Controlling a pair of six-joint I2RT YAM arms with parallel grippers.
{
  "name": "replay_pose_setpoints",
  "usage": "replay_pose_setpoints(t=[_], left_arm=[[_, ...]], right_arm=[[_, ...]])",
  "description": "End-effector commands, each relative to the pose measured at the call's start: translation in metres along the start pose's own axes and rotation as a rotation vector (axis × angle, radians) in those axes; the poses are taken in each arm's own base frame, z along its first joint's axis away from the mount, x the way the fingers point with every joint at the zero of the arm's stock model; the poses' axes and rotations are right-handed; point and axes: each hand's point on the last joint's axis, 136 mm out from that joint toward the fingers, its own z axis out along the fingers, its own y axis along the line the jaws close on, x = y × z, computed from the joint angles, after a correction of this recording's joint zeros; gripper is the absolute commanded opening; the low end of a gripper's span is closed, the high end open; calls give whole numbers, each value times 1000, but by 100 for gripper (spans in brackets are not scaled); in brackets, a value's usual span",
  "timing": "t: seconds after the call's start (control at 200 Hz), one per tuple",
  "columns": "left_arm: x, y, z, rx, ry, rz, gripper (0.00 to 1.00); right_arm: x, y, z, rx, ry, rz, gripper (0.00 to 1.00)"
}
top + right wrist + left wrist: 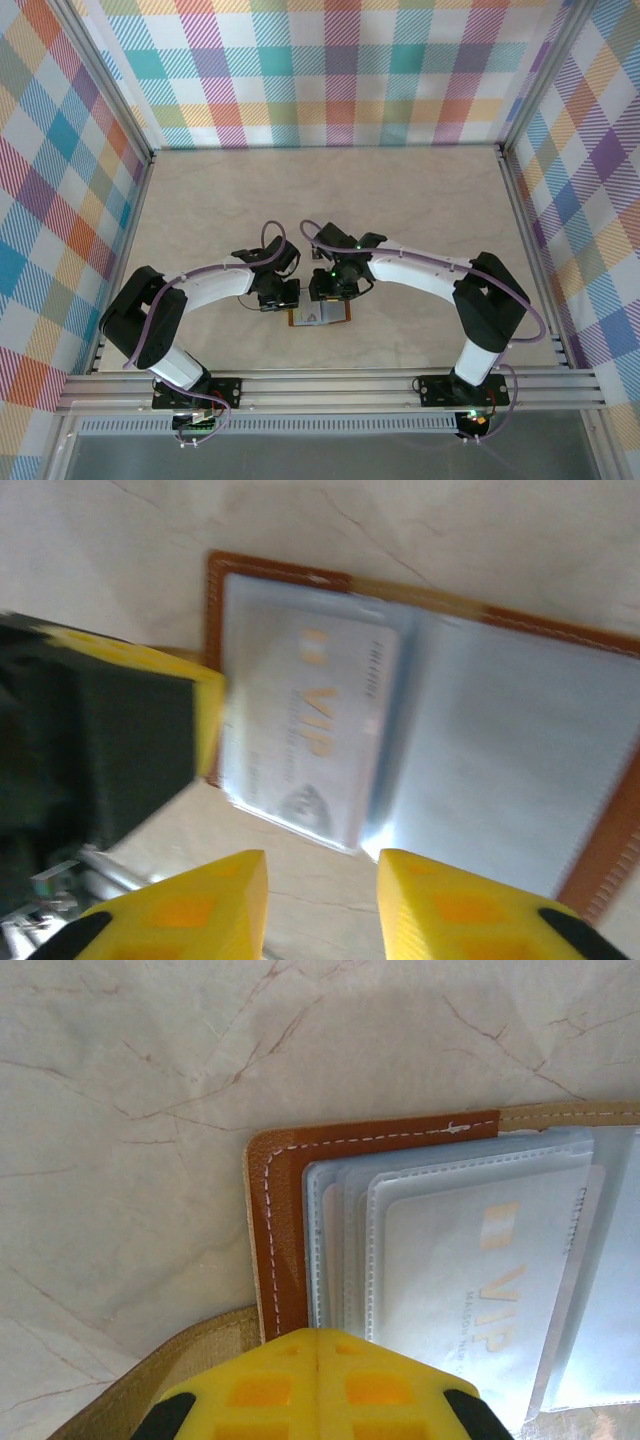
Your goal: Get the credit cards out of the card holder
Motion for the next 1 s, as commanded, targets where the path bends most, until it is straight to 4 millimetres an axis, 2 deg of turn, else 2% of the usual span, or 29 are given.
replay_pose_setpoints(t=[0.0,0.095,0.4,0.755,0.995], left_arm=[[7,8,5,-35,12,1,6],[7,8,6,-35,14,-2,6],[7,9,7,-39,16,-2,6],[6,7,5,-42,20,3,6],[6,8,6,-44,23,6,6]], right_arm=[[-3,10,15,-135,45,22,31],[-5,8,22,-182,54,35,26],[-3,-18,45,-202,104,95,19],[3,-20,55,-238,130,109,17],[6,-22,59,-240,140,115,12]])
